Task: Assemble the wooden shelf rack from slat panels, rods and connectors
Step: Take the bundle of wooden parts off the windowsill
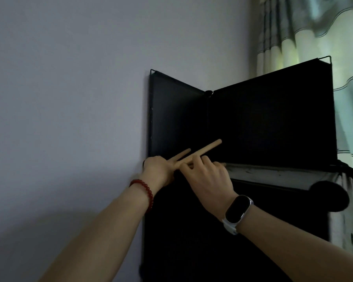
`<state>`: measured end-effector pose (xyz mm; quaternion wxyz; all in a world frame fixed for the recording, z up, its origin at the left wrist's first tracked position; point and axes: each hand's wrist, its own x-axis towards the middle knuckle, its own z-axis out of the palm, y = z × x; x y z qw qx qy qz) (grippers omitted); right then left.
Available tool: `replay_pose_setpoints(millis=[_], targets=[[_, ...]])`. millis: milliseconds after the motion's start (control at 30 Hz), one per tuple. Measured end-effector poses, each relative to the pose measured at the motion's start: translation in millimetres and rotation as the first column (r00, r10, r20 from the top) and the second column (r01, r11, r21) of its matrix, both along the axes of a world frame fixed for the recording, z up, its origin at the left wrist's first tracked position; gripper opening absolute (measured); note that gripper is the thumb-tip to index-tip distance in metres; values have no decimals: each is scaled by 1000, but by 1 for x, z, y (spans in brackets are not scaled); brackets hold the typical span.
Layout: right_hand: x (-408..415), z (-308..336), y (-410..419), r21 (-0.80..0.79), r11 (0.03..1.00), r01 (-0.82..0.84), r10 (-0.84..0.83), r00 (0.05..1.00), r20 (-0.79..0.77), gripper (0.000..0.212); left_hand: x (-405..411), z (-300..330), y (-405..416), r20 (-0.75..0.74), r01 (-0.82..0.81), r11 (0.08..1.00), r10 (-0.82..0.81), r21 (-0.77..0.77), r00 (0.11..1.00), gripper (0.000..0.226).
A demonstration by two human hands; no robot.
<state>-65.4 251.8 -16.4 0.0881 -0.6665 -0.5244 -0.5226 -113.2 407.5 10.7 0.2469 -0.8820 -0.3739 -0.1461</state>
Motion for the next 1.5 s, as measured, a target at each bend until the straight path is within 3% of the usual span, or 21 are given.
replay_pose_setpoints(millis=[100, 267, 433, 533, 700, 900, 1033, 1167, 1267, 1333, 1500], targets=[[2, -1, -8, 16, 999, -30, 30, 999, 22, 15, -4, -12, 2, 134, 88, 995, -92, 38, 987, 56], [6, 1, -25, 11, 999, -42, 42, 999, 27, 18, -22, -36, 2, 398, 70, 995, -90, 65, 913, 63], [7, 17, -37, -38, 998, -59, 59, 998, 9, 22, -40, -37, -23, 608, 149, 983, -185, 109, 772, 65], [5, 33, -49, 52, 986, -160, 159, 987, 9, 24, -42, -26, -48, 717, 207, 972, -223, 112, 661, 65], [17, 58, -99, 200, 935, -292, 301, 953, -17, 32, -43, -4, -102, 817, 244, 967, -193, 66, 544, 66], [53, 82, -214, 398, 823, -406, 428, 903, 37, 37, -6, 29, -215, 860, 367, 910, -337, 193, 384, 65], [100, 77, -322, 465, 783, -412, 437, 897, 59, 38, 45, 32, -317, 830, 446, 861, -424, 245, 362, 64], [151, 48, -429, 554, 764, -330, 382, 924, 24, 32, 102, 10, -412, 791, 528, 811, -487, 251, 372, 61], [190, 12, -518, 548, 823, -152, 220, 974, -60, 30, 154, -24, -488, 771, 641, 741, -523, 200, 363, 58], [217, -23, -578, 507, 862, 13, 86, 982, -169, 29, 189, -56, -538, 735, 695, 708, -537, 126, 414, 54], [264, -124, -711, 308, 870, 384, -186, 836, -517, 21, 267, -154, -645, 569, 824, 561, -653, -81, 500, 35]])
